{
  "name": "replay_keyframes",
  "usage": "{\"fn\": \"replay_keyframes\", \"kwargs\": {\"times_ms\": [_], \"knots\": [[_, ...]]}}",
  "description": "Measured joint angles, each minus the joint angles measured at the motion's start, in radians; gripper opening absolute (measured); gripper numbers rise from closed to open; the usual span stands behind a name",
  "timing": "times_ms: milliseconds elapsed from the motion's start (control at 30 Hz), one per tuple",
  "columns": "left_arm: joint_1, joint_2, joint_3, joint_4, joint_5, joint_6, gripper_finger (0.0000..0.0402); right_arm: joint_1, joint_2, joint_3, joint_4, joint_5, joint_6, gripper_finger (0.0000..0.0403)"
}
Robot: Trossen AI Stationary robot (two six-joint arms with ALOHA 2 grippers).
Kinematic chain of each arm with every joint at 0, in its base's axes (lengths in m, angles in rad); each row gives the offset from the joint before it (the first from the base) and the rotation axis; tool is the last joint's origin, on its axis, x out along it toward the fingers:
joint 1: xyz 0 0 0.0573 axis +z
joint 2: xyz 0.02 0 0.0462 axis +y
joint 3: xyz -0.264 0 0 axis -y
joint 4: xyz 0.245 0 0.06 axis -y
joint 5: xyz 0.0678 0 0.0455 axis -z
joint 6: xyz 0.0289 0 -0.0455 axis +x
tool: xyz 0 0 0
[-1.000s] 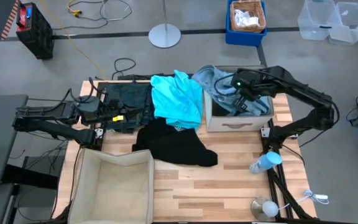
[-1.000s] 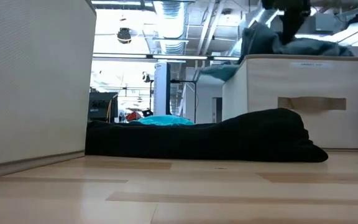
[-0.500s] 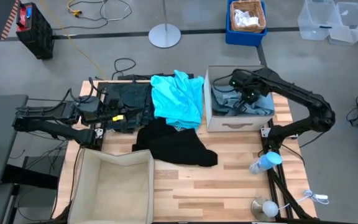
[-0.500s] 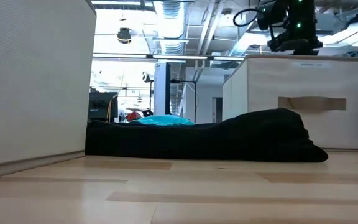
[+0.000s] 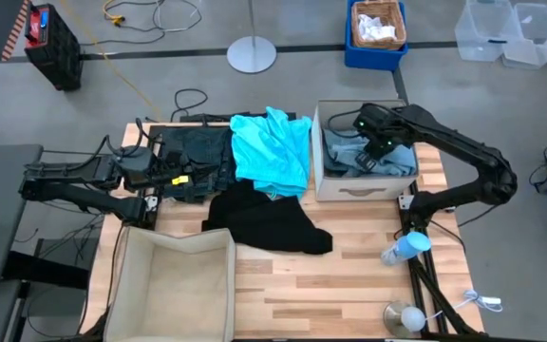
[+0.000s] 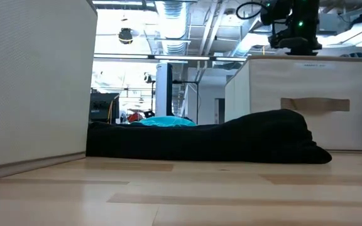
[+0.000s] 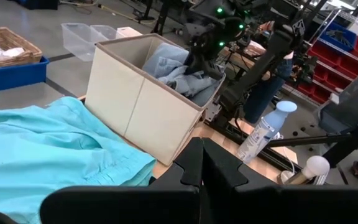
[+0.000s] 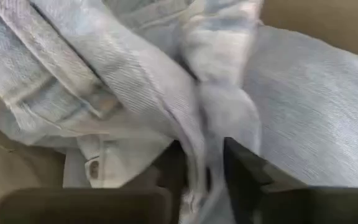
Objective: Sort clothes
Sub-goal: Put the blue pants into the top laundry bin, then put the dark blue pants into the bottom laundry bin
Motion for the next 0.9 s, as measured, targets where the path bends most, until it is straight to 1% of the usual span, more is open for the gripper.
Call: {"fn": "replay_keyframes", "kwargs": {"times_ms": [167,267,367,500,733,767,833,900], "knots": [[0.000,0.000,0.000,0.000,0.000,0.000,0.0000,0.023,-0.049,0.045,0.002,0.006,0.008,0.0230],[0.000,0.000,0.000,0.000,0.000,0.000,0.0000,0.042,-0.083,0.098,0.041,0.008,-0.006,0.0265],[0.000,0.000,0.000,-0.002,-0.001,0.000,0.0000,0.069,-0.118,0.151,0.134,0.009,-0.040,0.0274],[0.000,0.000,0.000,-0.017,-0.006,0.000,0.0000,0.122,-0.159,0.207,0.323,0.009,-0.057,0.0275],[0.000,0.000,0.000,-0.035,-0.039,0.009,0.0000,0.251,-0.159,0.234,0.675,-0.024,-0.087,0.0275],[0.000,0.000,0.000,-0.038,-0.055,0.024,0.0000,0.274,-0.149,0.235,0.723,-0.024,-0.094,0.0275],[0.000,0.000,0.000,-0.055,-0.137,0.047,0.0001,0.321,-0.122,0.235,0.796,-0.026,-0.110,0.0275],[0.001,0.001,0.000,-0.073,-0.218,0.011,0.0005,0.360,-0.085,0.235,0.856,-0.025,-0.130,0.0275]]}}
